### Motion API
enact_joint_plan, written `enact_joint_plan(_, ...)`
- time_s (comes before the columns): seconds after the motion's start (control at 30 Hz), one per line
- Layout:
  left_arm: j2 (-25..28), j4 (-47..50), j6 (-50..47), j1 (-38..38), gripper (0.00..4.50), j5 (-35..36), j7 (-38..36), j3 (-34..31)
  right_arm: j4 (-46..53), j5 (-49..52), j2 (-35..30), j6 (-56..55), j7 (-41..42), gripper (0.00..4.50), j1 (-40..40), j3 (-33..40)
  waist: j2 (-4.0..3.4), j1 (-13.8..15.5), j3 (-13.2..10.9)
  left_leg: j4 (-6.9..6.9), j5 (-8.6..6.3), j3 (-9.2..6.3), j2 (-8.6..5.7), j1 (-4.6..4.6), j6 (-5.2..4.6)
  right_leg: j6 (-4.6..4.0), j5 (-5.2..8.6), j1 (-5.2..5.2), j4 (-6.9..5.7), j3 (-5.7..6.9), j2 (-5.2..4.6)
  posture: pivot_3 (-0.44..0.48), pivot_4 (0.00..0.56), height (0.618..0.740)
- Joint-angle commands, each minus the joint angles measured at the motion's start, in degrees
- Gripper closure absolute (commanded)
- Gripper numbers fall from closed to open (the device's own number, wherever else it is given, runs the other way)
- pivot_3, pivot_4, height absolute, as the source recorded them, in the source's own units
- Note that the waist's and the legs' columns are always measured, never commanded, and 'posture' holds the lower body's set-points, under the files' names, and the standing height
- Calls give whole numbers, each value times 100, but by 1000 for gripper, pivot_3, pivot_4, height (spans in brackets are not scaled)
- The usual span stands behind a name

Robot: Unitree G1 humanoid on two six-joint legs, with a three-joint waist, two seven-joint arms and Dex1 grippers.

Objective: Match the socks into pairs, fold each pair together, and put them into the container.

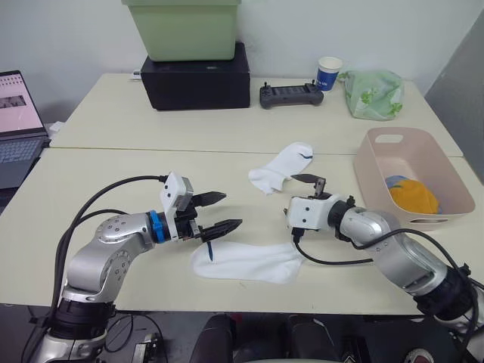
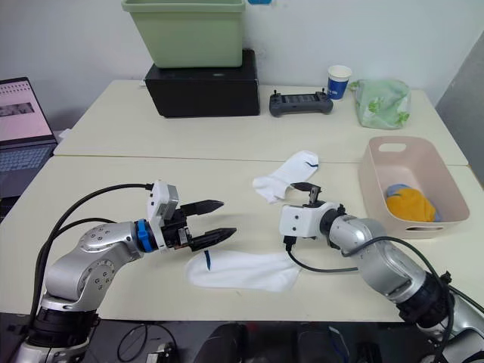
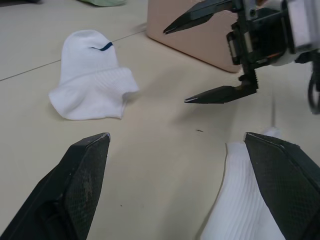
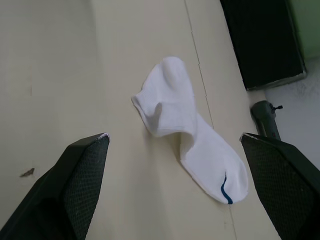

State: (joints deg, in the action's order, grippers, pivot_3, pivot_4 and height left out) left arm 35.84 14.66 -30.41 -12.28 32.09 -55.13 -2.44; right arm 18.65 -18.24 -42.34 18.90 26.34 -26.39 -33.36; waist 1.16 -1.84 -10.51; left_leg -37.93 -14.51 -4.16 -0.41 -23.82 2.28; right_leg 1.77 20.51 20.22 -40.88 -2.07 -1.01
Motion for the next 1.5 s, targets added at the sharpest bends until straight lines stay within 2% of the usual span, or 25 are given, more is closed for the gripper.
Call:
enact_joint_plan(0.03, -13, -7, 227, -34, 29, -87, -49, 21, -467, -492, 234, -442, 29, 0, -245, 9, 0, 0, 0, -2, 0, 0, 0, 0, 0, 0, 0, 0, -3, 0, 0, 0, 150, 720)
enact_joint_plan(0.47, -97, -327, 388, -319, 29, -301, -111, 208, -2362, -1423, 1131, -953, -271, 0, -954, 230, 0, -11, 0, -3, 1, 0, -1, 3, 1, -1, -1, 1, -11, 1, 1, 0, 150, 720)
enact_joint_plan(0.57, -107, -358, 387, -318, 0, -307, -109, 182, -2675, -1484, 1332, -1064, -404, 547, -1079, 285, 0, -6, 0, -3, 1, -2, -1, 3, 2, -1, -1, 2, -13, 4, 1, 0, 150, 720)
enact_joint_plan(0.73, -194, -323, 101, -376, 0, -147, 191, -6, -3173, -1518, 1684, -1329, -503, 2326, -1237, 267, 0, -8, 0, -3, 7, -1, 0, 3, 12, -1, -1, 3, -13, 2, 1, 0, 150, 720)
enact_joint_plan(0.93, -15, -487, 68, -287, 0, -262, 237, -144, -3155, -1358, 1958, -1585, -328, 4476, -1257, 320, 0, -18, 0, -2, 8, 0, 0, 3, 13, -1, -1, 6, -15, 2, 1, 0, 150, 720)
enact_joint_plan(1.07, 178, -778, -27, -232, 0, -275, 264, -388, -2830, -1171, 2208, -1425, -33, 4476, -1133, 392, -1, -29, 0, -2, 7, -2, 1, 3, 11, -1, -1, 7, -16, 2, 2, 0, 150, 720)
enact_joint_plan(1.23, 543, -1114, 352, -100, 0, -544, 9, -399, -2477, -843, 2938, -575, 385, 4476, -1018, 425, -1, -38, 0, 0, 7, -6, 3, 3, 12, -1, -1, 8, -17, 7, 3, 0, 150, 720)
enact_joint_plan(1.37, 456, -1067, 369, -137, 0, -547, 72, -340, -2490, -834, 3300, -75, 539, 4476, -982, 349, -2, -27, -1, 0, 6, -8, 2, 3, 11, -1, -1, 9, -17, 8, 3, 0, 150, 720)
enact_joint_plan(1.5, 352, -935, 363, -113, 0, -555, 133, -262, -2298, -788, 3345, 76, 553, 4476, -887, 430, -2, 7, -1, -2, 3, -8, -3, 1, 6, -1, -1, 8, -14, 8, -2, 0, 150, 720)
